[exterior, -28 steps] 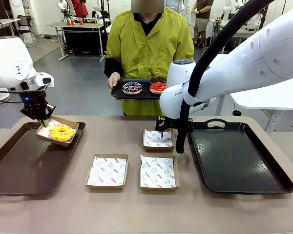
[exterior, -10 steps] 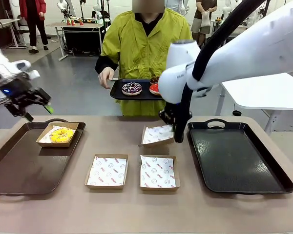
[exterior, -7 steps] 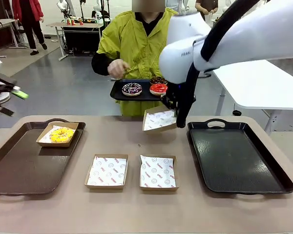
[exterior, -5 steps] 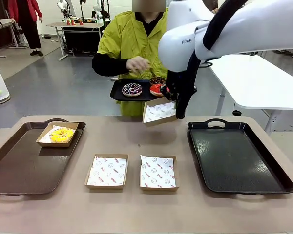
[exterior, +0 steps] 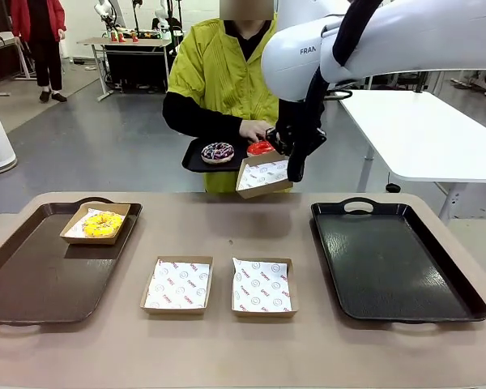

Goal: Individually package the donuts and arrange them on the tray.
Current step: Place the picked Paper togo box on the Handle tray while simultaneously picking up another Paper togo box from the table with the other hand.

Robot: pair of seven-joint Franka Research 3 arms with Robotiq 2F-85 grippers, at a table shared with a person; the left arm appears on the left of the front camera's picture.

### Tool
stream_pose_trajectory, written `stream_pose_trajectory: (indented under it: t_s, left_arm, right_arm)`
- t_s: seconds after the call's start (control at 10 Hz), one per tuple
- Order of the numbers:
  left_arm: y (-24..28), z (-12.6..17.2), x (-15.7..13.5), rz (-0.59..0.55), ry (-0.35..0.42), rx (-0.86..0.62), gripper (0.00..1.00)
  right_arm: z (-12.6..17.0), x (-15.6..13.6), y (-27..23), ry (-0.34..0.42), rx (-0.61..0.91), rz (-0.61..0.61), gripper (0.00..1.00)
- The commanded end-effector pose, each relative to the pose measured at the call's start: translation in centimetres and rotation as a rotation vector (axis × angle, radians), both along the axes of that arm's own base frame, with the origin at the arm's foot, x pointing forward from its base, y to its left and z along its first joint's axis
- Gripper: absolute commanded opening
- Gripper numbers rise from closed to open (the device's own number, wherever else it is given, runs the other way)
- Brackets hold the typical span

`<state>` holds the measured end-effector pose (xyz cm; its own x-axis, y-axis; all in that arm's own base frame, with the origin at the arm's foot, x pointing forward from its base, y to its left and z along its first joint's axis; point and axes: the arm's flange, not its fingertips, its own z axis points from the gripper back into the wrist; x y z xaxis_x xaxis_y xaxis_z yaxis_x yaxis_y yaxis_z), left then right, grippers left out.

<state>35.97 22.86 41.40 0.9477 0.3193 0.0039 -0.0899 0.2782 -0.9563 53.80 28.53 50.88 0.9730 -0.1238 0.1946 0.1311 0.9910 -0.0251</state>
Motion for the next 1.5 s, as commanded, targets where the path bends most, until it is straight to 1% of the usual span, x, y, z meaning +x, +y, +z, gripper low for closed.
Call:
stream_pose_trajectory:
  t_s: [0.0,1.4]
  left_arm:
    - [-0.85,1.45,0.07,-0.03,-0.021,0.022,1.0]
    - [-0.85,1.45,0.07,-0.03,-0.021,0.022,1.0]
  right_arm:
    - [0.24,-0.42,-0.03,-0.004,-0.001,0.005,0.0]
    - [0.24,-0.42,-0.03,-0.004,-0.001,0.005,0.0]
